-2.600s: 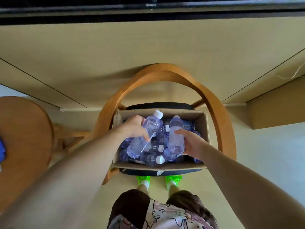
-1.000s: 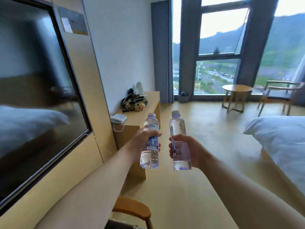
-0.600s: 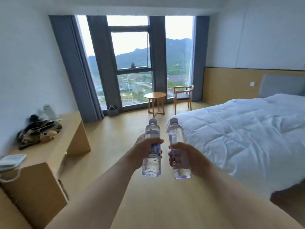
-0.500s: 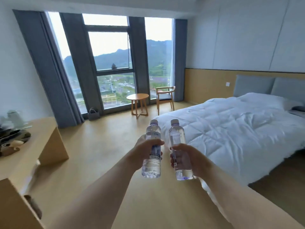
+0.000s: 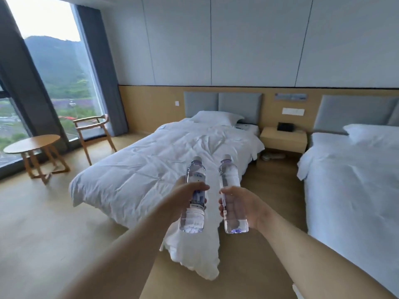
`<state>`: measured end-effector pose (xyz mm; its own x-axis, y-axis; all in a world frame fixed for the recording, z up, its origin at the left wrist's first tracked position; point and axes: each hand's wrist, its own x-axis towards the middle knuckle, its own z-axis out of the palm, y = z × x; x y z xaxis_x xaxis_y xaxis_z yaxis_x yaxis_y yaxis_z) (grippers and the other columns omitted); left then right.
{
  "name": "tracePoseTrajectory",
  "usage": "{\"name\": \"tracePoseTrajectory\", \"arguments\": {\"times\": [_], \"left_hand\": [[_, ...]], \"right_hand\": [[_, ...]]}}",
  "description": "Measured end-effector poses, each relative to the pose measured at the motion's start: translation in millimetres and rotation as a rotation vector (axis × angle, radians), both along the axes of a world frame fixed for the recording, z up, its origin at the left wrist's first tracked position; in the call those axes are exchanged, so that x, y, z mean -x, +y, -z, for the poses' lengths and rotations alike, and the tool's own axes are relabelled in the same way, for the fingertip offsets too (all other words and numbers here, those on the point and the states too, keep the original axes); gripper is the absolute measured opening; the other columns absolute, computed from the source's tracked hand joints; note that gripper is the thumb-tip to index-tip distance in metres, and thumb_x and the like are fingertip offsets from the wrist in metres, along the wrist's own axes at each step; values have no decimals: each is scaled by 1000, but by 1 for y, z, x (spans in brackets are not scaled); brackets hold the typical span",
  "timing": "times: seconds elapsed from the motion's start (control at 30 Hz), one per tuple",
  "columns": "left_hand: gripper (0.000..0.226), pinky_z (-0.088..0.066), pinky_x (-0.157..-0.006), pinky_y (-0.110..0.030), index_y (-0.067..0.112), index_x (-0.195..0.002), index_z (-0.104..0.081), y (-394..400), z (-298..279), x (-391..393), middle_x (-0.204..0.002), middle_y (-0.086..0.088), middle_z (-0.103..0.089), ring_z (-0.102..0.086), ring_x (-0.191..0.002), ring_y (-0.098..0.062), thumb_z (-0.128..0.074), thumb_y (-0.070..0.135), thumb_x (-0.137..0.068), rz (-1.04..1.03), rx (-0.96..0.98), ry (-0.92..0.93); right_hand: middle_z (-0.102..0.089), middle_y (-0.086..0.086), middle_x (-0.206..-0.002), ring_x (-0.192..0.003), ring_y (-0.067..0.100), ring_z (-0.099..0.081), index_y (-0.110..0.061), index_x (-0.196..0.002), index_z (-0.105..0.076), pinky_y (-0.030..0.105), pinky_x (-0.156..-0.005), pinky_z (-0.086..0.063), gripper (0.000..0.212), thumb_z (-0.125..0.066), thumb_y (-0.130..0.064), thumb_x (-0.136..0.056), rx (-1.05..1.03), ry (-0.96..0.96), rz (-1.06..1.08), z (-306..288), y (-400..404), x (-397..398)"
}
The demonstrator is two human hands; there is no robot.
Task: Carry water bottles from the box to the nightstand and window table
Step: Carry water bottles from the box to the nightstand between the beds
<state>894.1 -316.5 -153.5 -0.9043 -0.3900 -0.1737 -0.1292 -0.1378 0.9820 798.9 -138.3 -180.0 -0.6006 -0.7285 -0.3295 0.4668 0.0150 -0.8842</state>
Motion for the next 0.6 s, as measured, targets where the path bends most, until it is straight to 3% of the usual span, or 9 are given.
{"name": "tracePoseTrajectory", "arguments": {"times": [0.17, 0.33, 0.6], "left_hand": [[30, -59, -57, -42, 4, -99, -55, -4, 9, 113, -68, -16, -57, -63, -55, -29, -77, 1, -80, 201, 5, 22], [30, -58, -57, -40, 3, -105, -55, -16, 9, 211, -68, -15, -60, -61, -58, -30, -75, -1, -83, 364, -25, 16], [50, -59, -67, -44, 5, -122, -53, -17, 10, 347, -87, -21, -64, -65, -71, -33, -80, 4, -80, 538, -52, -26]], "right_hand": [[-65, 12, -84, -72, 26, -64, -7, -102, -59, 39, -71, -57, 24, -72, -23, -89, 23, 82, 192, 1, 10, 79], [-70, 12, -87, -73, 25, -68, -6, -117, -63, 39, -74, -59, 42, -77, -28, -84, -24, 108, 399, -2, 4, 147], [-71, 12, -87, -70, 24, -70, -7, -132, -56, 37, -71, -62, 58, -78, -30, -84, -70, 95, 604, -1, -1, 245]]}}
